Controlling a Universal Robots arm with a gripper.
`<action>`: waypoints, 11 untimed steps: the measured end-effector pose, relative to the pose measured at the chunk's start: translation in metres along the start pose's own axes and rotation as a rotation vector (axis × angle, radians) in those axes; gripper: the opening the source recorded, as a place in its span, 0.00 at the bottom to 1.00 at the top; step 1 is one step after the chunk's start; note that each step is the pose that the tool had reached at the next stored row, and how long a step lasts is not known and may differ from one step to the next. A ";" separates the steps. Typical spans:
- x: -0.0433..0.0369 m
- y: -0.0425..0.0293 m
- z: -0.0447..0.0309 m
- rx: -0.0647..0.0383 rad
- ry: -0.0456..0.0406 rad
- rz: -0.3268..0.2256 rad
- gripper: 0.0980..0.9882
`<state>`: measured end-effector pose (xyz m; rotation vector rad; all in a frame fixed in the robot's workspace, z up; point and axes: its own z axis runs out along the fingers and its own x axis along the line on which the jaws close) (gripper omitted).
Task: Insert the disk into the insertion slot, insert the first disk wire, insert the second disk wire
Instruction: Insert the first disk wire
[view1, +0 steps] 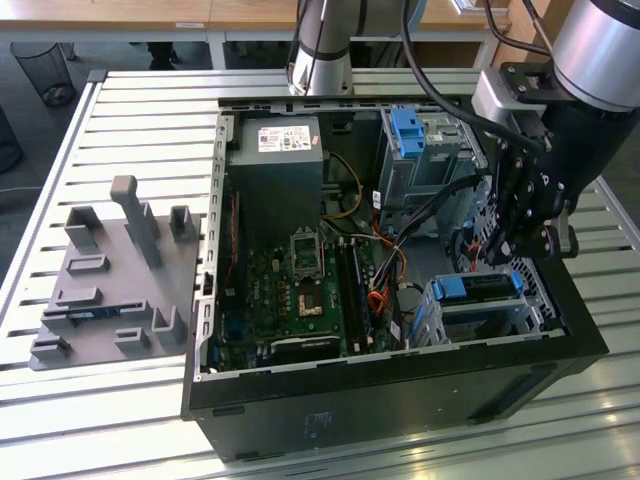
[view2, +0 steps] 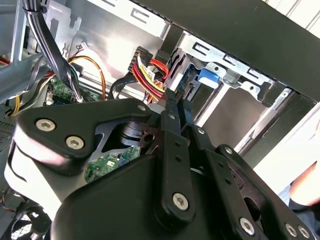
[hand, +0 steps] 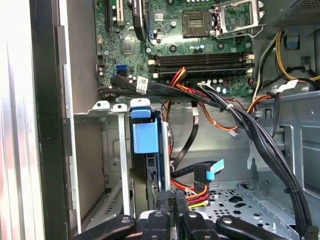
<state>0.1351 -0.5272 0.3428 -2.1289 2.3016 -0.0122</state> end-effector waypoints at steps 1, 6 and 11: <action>0.0006 0.0000 0.0000 0.000 0.0001 0.000 0.08; 0.0059 0.0007 0.0006 0.005 -0.0004 -0.006 0.08; 0.0076 0.0011 0.0016 0.014 -0.0013 -0.027 0.08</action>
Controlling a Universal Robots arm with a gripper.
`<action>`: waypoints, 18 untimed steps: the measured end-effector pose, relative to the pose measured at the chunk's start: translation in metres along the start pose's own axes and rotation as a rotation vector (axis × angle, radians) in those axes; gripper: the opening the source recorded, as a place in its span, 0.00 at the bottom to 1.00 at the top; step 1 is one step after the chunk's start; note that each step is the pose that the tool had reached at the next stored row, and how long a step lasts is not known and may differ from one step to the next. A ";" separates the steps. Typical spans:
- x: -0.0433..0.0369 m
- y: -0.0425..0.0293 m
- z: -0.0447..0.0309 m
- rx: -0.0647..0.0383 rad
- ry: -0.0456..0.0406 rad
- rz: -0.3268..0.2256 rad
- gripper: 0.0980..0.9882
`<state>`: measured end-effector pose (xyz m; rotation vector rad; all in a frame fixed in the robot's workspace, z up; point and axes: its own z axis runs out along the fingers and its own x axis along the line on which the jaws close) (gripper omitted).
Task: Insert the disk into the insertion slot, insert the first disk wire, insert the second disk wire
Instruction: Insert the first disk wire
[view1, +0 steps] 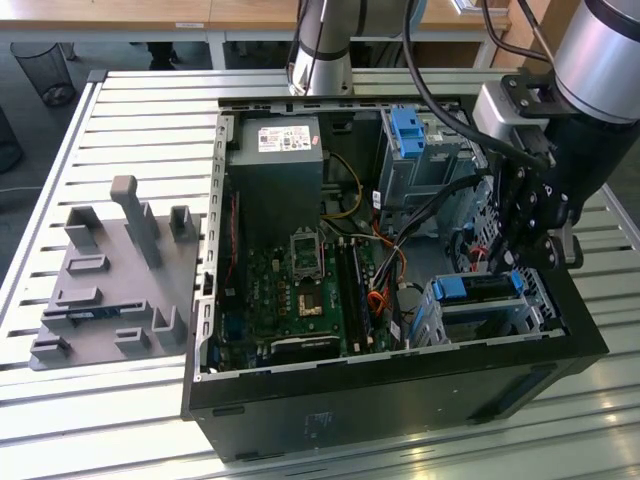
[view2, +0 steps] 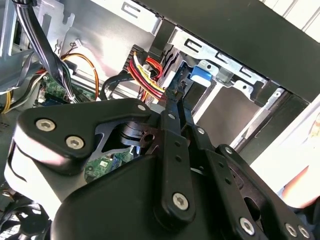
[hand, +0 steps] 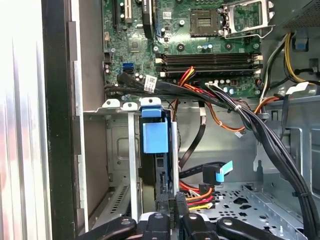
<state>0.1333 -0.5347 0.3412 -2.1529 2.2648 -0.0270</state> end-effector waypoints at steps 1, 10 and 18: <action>0.0001 0.0005 0.0004 0.002 -0.0002 -0.001 0.08; 0.0020 0.0019 0.0038 0.004 -0.0004 -0.004 0.08; 0.0026 0.0019 0.0064 0.004 -0.0006 -0.004 0.08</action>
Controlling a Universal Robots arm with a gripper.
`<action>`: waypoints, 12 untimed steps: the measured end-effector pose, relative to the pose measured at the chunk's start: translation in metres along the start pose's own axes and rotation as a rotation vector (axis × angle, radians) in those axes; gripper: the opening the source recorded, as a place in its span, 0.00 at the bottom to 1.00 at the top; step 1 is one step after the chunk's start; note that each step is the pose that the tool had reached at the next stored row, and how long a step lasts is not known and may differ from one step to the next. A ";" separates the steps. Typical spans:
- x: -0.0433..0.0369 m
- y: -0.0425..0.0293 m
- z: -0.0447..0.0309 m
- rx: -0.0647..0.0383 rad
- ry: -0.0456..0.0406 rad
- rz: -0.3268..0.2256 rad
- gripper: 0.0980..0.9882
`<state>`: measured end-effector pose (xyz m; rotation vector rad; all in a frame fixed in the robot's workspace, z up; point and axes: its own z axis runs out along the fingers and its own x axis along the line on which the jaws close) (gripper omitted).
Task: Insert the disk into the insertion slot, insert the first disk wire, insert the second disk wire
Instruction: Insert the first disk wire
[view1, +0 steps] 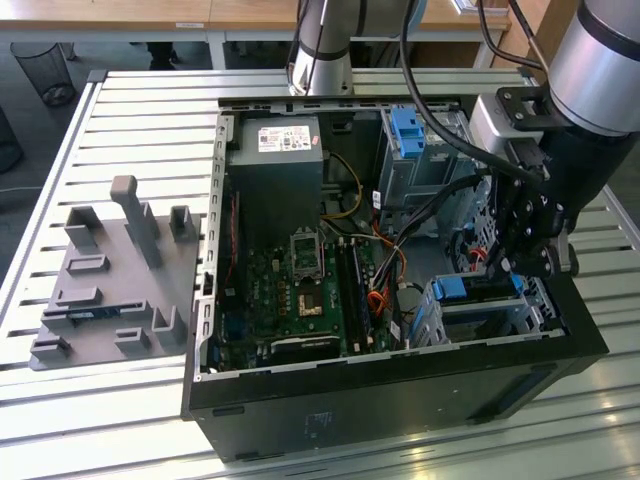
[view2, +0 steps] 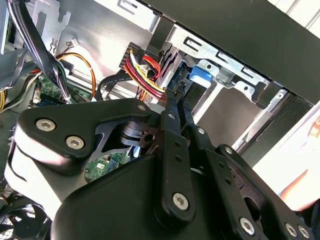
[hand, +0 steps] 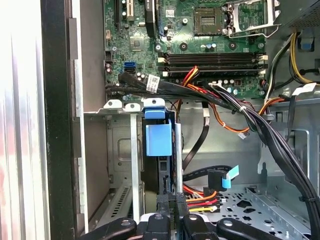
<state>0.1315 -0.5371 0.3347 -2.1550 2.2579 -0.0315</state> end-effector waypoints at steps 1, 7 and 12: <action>0.0001 0.0000 0.0002 0.000 0.0000 0.000 0.08; 0.0003 -0.0019 0.0006 0.000 0.0001 0.000 0.08; 0.0014 -0.0020 0.0011 0.000 -0.0001 0.000 0.08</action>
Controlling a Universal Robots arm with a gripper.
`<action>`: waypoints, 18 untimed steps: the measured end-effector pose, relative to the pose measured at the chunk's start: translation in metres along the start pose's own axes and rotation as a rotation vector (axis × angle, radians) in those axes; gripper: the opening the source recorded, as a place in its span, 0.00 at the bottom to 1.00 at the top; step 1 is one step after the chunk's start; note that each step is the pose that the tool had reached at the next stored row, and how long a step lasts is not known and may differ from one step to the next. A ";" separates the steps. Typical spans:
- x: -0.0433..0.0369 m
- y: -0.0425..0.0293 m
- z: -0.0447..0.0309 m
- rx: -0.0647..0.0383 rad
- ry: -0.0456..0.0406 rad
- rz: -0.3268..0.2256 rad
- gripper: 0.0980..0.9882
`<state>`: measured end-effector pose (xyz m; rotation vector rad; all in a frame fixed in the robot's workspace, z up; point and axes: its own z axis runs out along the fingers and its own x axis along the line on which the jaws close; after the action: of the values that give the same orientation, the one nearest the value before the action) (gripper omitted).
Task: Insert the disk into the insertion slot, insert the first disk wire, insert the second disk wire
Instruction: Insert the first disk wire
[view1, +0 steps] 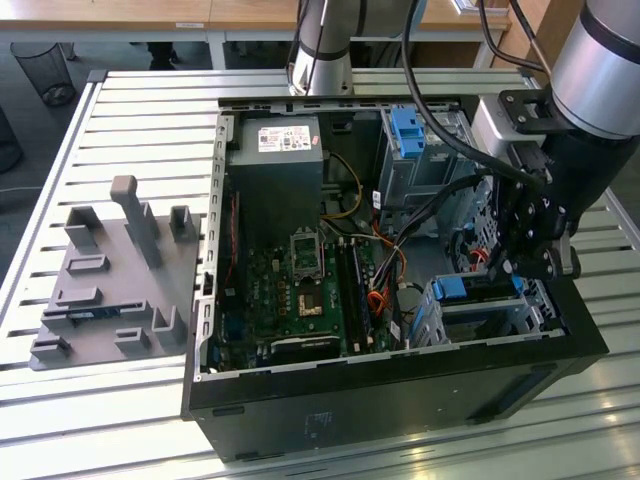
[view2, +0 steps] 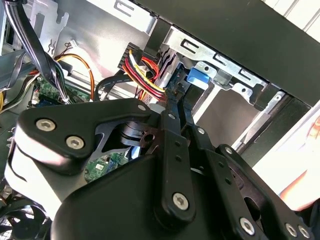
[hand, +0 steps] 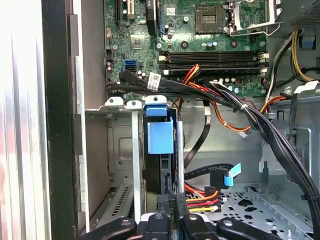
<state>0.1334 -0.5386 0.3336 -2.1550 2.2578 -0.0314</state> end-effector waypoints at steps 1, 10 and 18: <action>0.0001 0.0000 0.0002 0.000 -0.0001 0.000 0.08; 0.0003 0.0000 0.0021 0.000 0.0000 0.000 0.08; 0.0003 0.0001 0.0041 0.000 -0.0001 0.000 0.08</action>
<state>0.1334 -0.5389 0.3295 -2.1554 2.2574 -0.0313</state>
